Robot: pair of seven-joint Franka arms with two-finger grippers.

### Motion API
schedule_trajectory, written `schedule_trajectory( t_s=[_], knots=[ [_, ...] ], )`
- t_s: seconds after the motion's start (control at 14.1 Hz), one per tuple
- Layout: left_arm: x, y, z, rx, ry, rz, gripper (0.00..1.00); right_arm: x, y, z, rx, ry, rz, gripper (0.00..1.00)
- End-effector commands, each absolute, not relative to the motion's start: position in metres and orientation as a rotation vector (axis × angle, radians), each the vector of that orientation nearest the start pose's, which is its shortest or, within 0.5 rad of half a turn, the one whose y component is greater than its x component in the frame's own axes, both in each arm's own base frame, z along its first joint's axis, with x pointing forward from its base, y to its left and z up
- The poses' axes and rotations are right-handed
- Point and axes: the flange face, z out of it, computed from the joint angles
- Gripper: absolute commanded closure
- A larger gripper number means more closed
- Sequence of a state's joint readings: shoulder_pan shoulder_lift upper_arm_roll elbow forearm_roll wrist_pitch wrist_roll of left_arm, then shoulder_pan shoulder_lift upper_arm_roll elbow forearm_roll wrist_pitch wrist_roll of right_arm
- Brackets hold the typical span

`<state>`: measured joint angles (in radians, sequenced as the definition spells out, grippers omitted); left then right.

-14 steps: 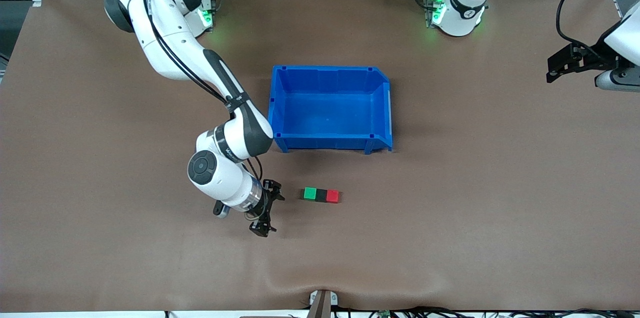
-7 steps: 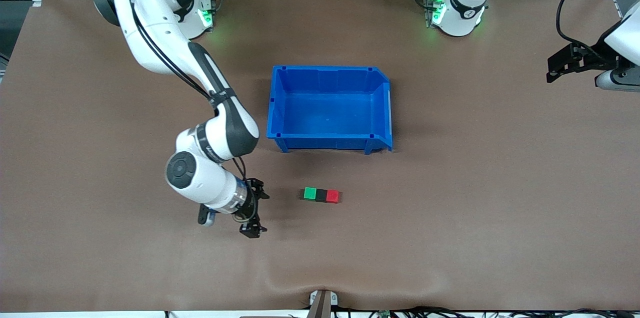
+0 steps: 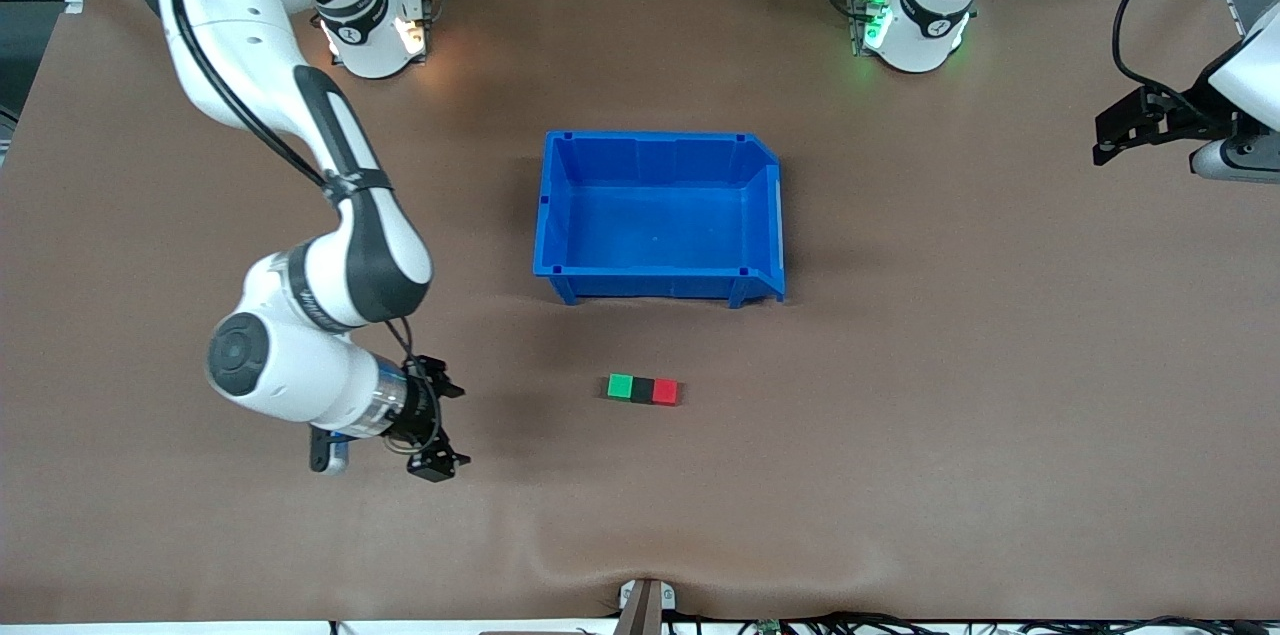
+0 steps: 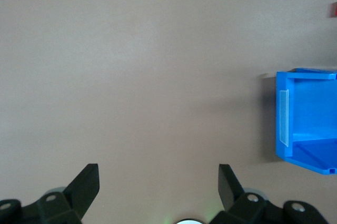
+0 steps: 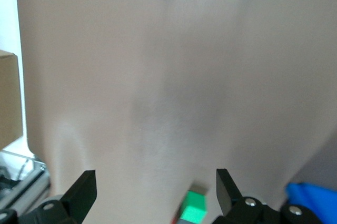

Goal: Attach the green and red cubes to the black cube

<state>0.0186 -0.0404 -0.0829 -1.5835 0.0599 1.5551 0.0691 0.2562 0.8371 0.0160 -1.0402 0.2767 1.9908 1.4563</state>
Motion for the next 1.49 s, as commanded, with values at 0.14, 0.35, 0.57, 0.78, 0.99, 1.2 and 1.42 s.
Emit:
schedule_trajectory(
  t_s=[0.14, 0.35, 0.57, 0.78, 0.99, 1.2, 1.42],
  knots=[
    [0.54, -0.031, 0.644, -3.083, 0.183, -0.033, 0.0, 0.74, 0.167, 0.401, -2.439, 1.531, 0.255, 0.0],
    [0.539, -0.031, 0.645, -3.083, 0.185, -0.036, 0.0, 0.736, 0.138, 0.428, -2.485, 1.421, 0.273, 0.0],
    [0.539, -0.031, 0.645, -3.083, 0.185, -0.036, 0.0, 0.729, 0.116, 0.452, -2.525, 1.331, 0.274, 0.0],
    [0.539, -0.031, 0.645, -3.083, 0.185, -0.036, 0.0, 0.718, 0.1, 0.475, -2.602, 1.202, 0.281, 0.0],
    [0.539, -0.031, 0.645, -3.083, 0.185, -0.036, 0.0, 0.707, 0.08, 0.497, -2.677, 1.067, 0.274, 0.0],
    [0.539, -0.032, 0.645, -3.083, 0.187, -0.036, 0.0, 0.688, 0.06, 0.521, -2.788, 0.849, 0.269, 0.0],
    [0.539, -0.032, 0.645, -3.083, 0.187, -0.036, 0.0, 0.669, 0.047, 0.554, -2.9, 0.65, 0.229, 0.0]
  ],
)
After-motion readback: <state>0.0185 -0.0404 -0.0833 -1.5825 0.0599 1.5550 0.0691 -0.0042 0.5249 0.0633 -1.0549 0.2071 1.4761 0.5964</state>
